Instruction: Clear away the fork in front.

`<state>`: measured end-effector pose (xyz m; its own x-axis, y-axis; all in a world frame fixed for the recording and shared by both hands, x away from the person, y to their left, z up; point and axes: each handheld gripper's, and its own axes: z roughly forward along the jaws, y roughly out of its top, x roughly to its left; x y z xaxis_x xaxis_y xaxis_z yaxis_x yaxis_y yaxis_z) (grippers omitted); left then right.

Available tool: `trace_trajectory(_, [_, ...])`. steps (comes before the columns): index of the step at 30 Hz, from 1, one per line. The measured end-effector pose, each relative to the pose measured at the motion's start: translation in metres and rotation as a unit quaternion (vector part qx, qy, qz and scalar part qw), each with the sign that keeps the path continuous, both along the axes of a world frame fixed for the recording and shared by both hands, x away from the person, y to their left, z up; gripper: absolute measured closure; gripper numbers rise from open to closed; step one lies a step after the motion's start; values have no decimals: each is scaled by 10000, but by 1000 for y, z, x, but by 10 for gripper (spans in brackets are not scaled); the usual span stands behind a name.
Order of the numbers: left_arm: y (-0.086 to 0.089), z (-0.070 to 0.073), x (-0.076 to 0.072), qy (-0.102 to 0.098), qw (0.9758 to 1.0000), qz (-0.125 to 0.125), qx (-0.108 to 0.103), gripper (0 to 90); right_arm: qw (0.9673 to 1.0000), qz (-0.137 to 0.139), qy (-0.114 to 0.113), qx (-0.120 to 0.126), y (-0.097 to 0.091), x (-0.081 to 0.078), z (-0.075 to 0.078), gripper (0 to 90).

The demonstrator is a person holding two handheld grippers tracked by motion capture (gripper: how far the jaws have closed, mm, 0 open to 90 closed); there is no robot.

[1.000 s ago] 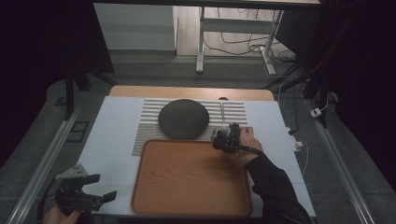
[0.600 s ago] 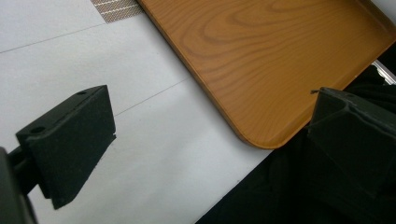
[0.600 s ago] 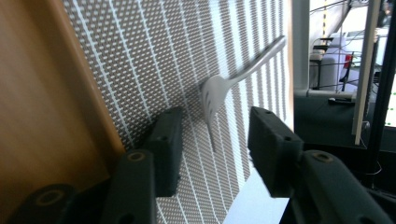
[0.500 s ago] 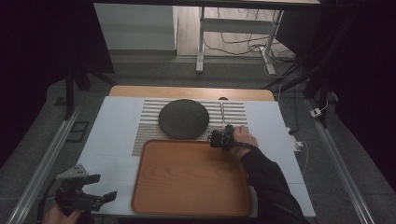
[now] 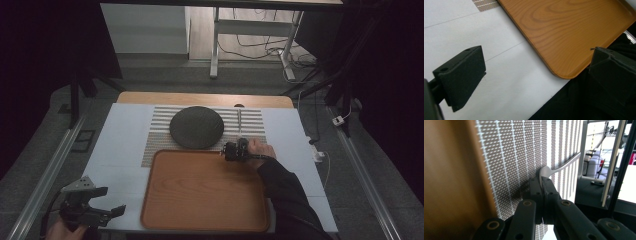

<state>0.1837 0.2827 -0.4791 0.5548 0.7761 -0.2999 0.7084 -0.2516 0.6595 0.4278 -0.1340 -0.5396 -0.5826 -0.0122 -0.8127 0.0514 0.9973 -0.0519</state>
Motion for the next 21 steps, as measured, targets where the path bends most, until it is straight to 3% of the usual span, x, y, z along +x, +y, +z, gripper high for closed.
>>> trace_trajectory(5, [0,0,0,-8,10000,-9,9,7,10000,39,58,-53,-2,-4,5,889])
trace_trajectory(9, [-1,0,0,-12,10000,-16,21,7,9999,72,24,111,-2,-12,14,889])
trace_trajectory(10, [-1,0,0,-12,10000,-16,28,7,9994,86,279,203,-2,-14,19,889])
trace_trajectory(11, [-1,0,0,-14,10000,-17,32,7,9994,150,-43,301,-2,-18,18,889])
trace_trajectory(12, [-1,0,0,-16,10000,-19,34,7,9993,133,82,336,-2,-21,22,889])
trace_trajectory(17, [-1,0,0,-18,10000,-22,40,8,9983,105,247,525,-2,-32,32,889])
trace_trajectory(18, [-1,0,0,-20,10000,-24,41,8,9990,34,-59,432,-3,-40,38,889])
trace_trajectory(19, [-1,0,0,-19,10000,-23,42,8,9962,235,110,832,-5,-39,36,889])
trace_trajectory(20, [-1,0,0,-21,10000,-24,41,8,9954,136,467,824,-6,-42,43,889])
trace_trajectory(21, [-1,0,0,-20,10000,-25,40,8,9954,136,467,824,-6,-42,43,889])
